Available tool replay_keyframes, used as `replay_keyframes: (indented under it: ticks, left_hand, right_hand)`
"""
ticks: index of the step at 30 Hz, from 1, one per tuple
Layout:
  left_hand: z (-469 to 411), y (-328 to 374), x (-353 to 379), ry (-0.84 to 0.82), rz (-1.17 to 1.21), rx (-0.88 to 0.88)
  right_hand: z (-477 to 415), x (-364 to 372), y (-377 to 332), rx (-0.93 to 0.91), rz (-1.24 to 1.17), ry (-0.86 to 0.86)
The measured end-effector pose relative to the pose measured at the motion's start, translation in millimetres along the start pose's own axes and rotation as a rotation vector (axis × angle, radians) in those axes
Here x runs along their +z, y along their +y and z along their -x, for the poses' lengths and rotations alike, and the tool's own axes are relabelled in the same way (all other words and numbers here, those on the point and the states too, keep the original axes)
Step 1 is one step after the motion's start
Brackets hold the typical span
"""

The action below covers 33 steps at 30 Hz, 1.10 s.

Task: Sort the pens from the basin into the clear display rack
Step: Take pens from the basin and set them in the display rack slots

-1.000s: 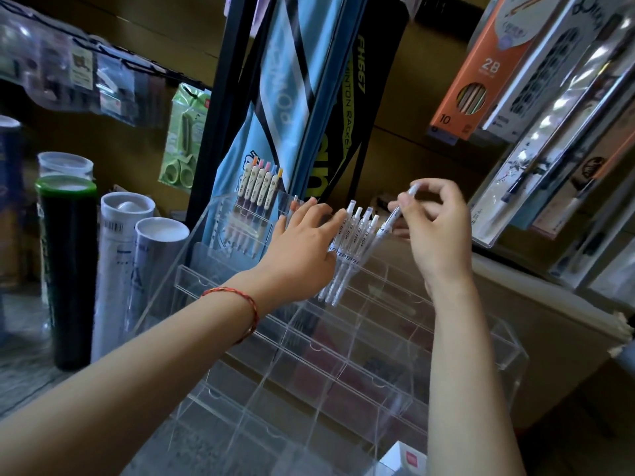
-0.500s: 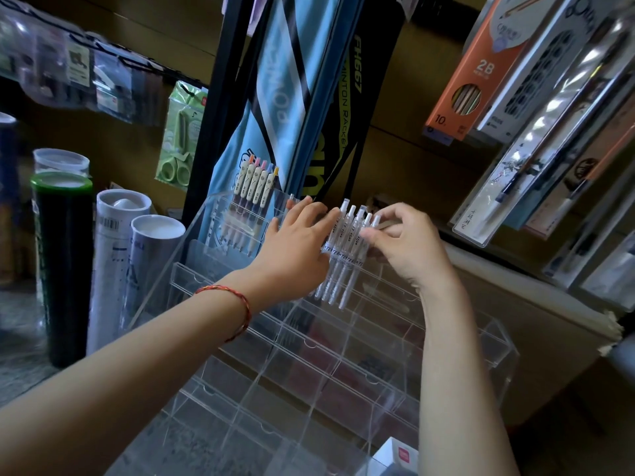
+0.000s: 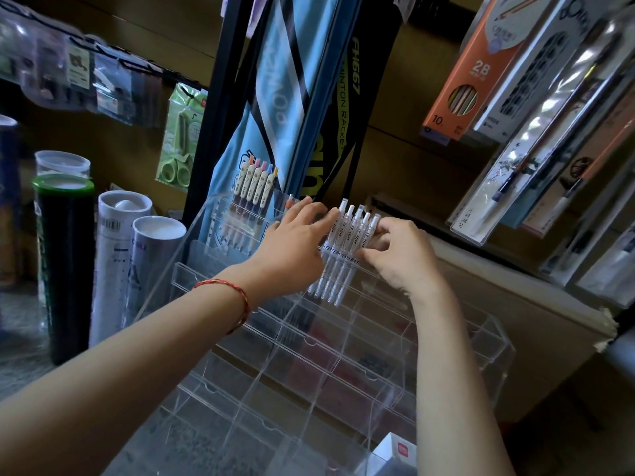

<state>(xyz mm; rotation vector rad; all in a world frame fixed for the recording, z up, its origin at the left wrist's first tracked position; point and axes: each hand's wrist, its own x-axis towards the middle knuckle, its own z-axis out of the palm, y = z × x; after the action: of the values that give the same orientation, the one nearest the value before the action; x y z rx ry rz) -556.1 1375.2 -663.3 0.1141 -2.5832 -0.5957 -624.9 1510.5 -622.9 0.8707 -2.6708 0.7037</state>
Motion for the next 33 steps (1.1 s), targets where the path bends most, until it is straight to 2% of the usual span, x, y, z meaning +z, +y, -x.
replay_keyframes:
  ticks: [3,4,6,8,10,11,13,15,17,19,22,25,27,31,33]
  left_hand:
    - [2,-1,-3,0.038,0.098,0.03]
    - [4,-1,-5,0.079,0.168,0.026]
    - [13,-2,-10,0.199,0.276,0.015]
    - [24,-10,-15,0.285,0.32,0.01]
    - [41,-26,-21,0.274,0.327,0.009]
    - [52,-35,-25,0.242,0.327,0.0]
    - [78,-55,-31,0.176,0.306,-0.021]
    - [113,-78,-36,0.067,0.371,-0.075]
    - [153,-106,-36,-0.055,0.41,-0.319]
    - [192,-144,-27,-0.155,0.301,-0.604]
    - [267,-205,0,-0.249,0.215,-0.944]
    - [346,-235,10,-0.334,0.031,-1.007]
    - [390,-247,11,-0.331,-0.038,-1.022]
    - [449,-257,18,-0.264,-0.072,-1.05]
    - [464,-253,22,-0.191,-0.061,-1.069]
  right_hand:
    - [1,0,-1,0.019,0.042,-0.009]
    - [2,-2,-2,0.008,0.037,0.045]
    - [6,-7,-10,-0.072,-0.031,0.262]
    - [14,-8,-26,-0.176,-0.246,0.435]
    - [24,4,-50,-0.255,-0.545,0.42]
    - [32,17,-63,-0.287,-0.691,0.345]
    - [53,52,-90,-0.306,-0.959,0.085]
    - [77,93,-114,-0.173,-1.253,-0.34]
    - [107,132,-132,0.051,-1.43,-0.824]
    - [134,175,-139,0.187,-1.38,-1.082]
    - [179,239,-139,0.257,-1.065,-1.194]
    - [217,288,-128,0.392,-0.908,-1.3]
    - [234,313,-120,0.445,-0.836,-1.329]
    - [253,349,-118,0.381,-0.649,-1.291]
    - [260,365,-123,0.292,-0.571,-1.249]
